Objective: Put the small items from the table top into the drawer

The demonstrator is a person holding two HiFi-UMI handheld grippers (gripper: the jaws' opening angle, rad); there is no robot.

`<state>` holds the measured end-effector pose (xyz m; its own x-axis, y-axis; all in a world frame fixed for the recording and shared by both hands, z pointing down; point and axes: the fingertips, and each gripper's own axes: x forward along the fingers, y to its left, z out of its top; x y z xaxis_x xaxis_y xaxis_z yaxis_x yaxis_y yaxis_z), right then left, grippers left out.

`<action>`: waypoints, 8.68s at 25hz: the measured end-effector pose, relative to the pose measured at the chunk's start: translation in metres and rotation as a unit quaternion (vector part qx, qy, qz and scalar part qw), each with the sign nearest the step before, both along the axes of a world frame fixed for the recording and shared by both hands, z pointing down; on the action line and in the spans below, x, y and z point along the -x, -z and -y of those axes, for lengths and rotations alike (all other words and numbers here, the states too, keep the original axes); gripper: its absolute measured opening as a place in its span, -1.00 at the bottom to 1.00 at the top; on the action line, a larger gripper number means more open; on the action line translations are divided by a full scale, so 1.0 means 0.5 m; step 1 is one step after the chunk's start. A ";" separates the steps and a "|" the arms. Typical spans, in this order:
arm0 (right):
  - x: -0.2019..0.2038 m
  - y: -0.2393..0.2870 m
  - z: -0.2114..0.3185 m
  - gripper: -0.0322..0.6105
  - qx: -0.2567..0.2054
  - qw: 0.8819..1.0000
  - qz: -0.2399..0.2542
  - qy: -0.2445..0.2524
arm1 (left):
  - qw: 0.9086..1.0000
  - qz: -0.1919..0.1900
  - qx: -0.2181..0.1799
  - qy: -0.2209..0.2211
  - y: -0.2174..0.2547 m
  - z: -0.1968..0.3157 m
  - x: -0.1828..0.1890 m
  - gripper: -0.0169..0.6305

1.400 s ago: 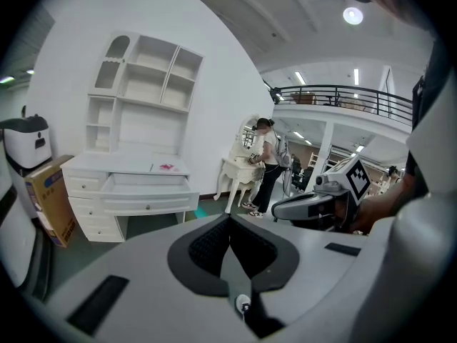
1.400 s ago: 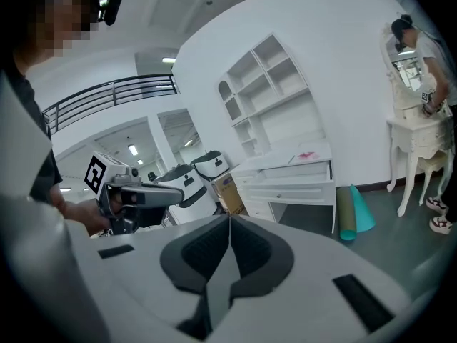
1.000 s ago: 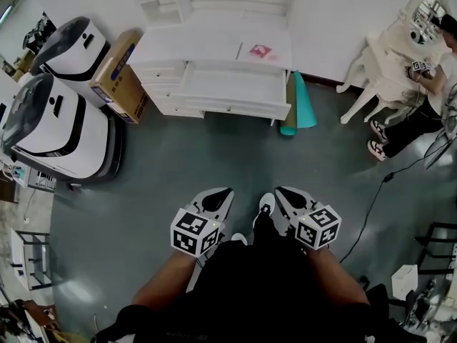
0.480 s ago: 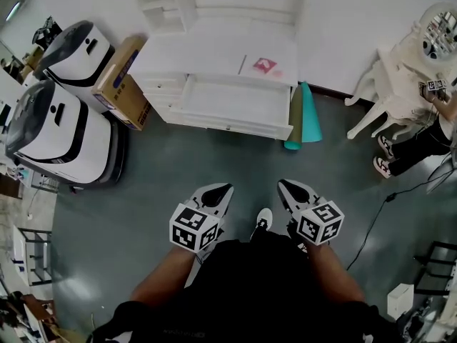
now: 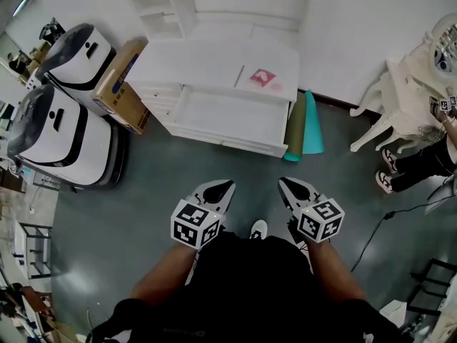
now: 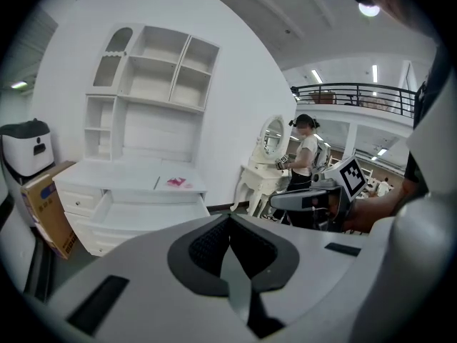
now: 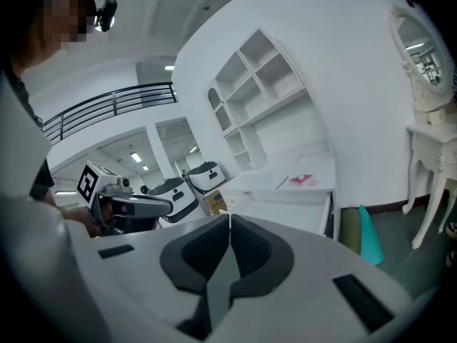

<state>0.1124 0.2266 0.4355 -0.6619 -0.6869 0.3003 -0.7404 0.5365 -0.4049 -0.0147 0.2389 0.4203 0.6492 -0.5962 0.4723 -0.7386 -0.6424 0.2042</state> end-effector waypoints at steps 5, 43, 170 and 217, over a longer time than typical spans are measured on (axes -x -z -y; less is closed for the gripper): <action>-0.018 -0.021 0.030 -0.81 0.010 1.000 0.003 0.012 | 1.000 -0.003 0.017 0.002 -0.017 0.024 -0.038 -0.92; 0.036 -0.086 0.417 -0.81 0.050 0.996 -0.056 -0.038 | 0.998 0.013 0.037 -0.038 -0.046 0.457 0.063 -0.92; 0.262 -0.694 0.778 -0.71 0.133 0.874 -0.402 0.237 | 0.983 0.062 0.144 0.094 -0.215 0.679 0.272 -0.92; 0.104 -0.098 0.698 -0.80 0.021 0.996 -0.081 0.019 | 0.998 -0.003 0.060 -0.018 -0.129 0.739 0.076 -0.92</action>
<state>0.0603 -0.1224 0.4844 -0.6275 -0.6469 0.4333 -0.7775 0.5502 -0.3046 -0.0528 -0.1305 0.4847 0.6721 -0.5111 0.5358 -0.7139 -0.6392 0.2859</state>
